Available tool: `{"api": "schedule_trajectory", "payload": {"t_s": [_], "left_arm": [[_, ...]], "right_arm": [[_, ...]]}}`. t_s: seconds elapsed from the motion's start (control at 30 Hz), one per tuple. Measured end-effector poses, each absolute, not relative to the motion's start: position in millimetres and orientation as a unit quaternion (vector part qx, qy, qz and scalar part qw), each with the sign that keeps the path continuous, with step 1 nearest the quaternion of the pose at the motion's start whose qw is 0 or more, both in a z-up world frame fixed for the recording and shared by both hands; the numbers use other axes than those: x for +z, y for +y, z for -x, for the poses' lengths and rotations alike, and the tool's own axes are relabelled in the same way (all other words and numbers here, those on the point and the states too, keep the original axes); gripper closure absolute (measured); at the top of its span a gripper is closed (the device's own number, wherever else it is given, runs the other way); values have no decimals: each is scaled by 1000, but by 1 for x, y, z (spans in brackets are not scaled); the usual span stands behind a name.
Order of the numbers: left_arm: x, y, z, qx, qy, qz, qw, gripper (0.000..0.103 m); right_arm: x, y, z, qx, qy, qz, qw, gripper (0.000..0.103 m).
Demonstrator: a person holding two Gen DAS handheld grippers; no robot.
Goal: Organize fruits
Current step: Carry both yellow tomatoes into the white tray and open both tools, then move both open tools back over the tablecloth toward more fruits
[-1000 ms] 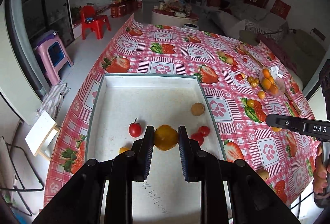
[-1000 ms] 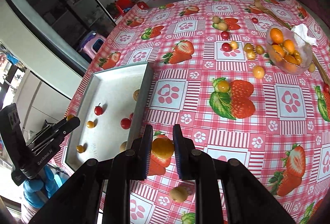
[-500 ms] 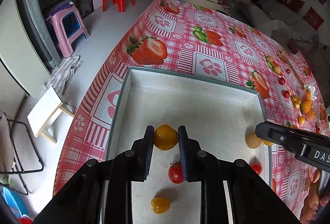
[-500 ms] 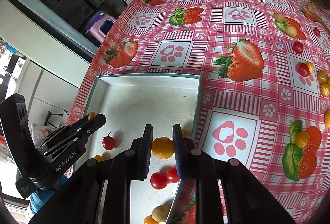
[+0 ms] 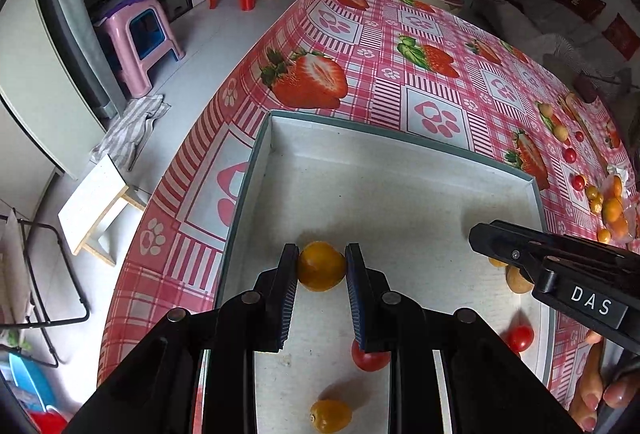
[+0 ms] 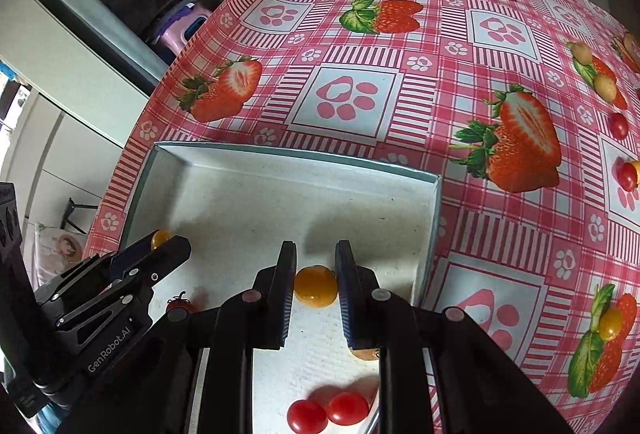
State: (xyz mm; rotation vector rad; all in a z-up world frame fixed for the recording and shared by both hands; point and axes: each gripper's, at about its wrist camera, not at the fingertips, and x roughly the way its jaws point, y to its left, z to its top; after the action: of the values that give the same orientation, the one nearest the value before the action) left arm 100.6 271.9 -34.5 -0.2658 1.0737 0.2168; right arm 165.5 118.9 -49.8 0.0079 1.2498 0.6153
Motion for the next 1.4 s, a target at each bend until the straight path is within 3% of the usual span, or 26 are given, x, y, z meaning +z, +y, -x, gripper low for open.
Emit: {"api": "schedule_trajectory", "payload": {"t_s": [0.07,0.2,0.23,0.27,0.3,0.43,0.57,0.8,1.4], "left_arm": [[-35,272,-100,102,509,125,845,78],[-34,269,-99,100,513,114,845,77],[-34,268,-99,100,514,110,845,73],[-32,267,-98,102,512,108,846,50],[-30,266,-96,92,504,114,851,41],[-21,258,-90,96,494,93,859,41],[-12,254,-80,85,488,107,862,41],[3,218,-54,53,478,84,872,41],[24,63,-5,-86,470,11,879,41]], "right_arm": [[-49,118,-167,285,579,-13,764,75],[-41,109,-165,297,574,-45,761,38],[-37,109,-162,300,570,-47,764,36],[-33,108,-160,302,566,-48,766,33],[-30,106,-158,302,562,-49,768,32],[-19,95,-149,304,555,-63,771,31],[-4,74,-141,300,543,-76,781,23],[9,12,-118,270,534,-88,797,23],[-17,-138,-76,135,537,-64,830,23]]}}
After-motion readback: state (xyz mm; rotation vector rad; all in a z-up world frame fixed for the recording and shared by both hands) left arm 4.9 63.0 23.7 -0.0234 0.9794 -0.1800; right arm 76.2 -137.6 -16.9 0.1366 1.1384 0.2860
